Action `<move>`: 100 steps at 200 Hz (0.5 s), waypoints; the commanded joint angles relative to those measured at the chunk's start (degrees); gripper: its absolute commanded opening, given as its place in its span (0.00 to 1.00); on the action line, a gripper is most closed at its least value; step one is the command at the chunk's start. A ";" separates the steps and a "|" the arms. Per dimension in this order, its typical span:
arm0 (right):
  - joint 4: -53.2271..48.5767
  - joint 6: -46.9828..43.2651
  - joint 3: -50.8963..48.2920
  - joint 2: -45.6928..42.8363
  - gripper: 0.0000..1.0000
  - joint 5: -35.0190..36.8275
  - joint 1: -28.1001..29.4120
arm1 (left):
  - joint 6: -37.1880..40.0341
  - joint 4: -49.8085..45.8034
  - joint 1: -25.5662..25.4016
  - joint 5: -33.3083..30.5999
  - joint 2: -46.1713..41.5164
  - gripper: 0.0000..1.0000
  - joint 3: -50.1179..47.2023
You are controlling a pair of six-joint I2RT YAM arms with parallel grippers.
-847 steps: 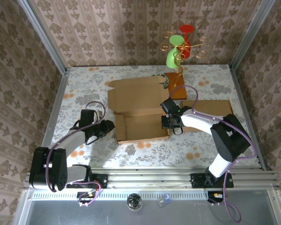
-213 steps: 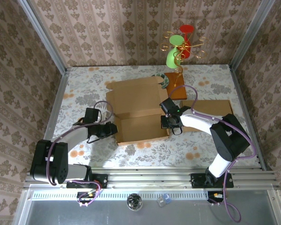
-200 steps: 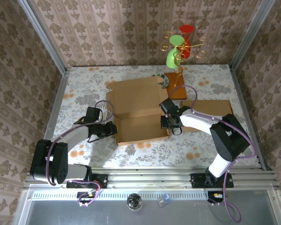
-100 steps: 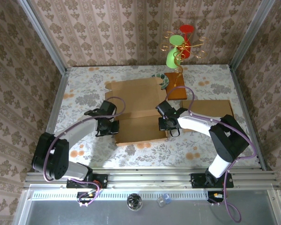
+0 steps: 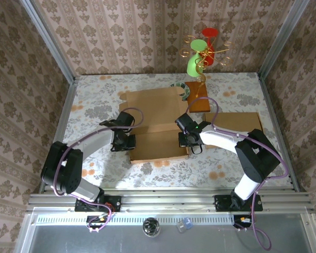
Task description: Fold the paper box
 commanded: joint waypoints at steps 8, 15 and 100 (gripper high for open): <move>1.74 1.73 0.84 -1.45 0.00 0.62 0.87 | 0.48 -1.66 -0.34 0.27 3.44 0.04 -0.20; 1.68 1.79 0.91 -1.52 0.00 0.84 0.88 | 0.79 -2.14 -0.44 -0.35 3.27 0.00 0.06; -0.30 3.96 2.00 -4.89 0.00 5.84 2.34 | 1.47 -10.41 -3.76 -11.94 -0.57 0.00 4.46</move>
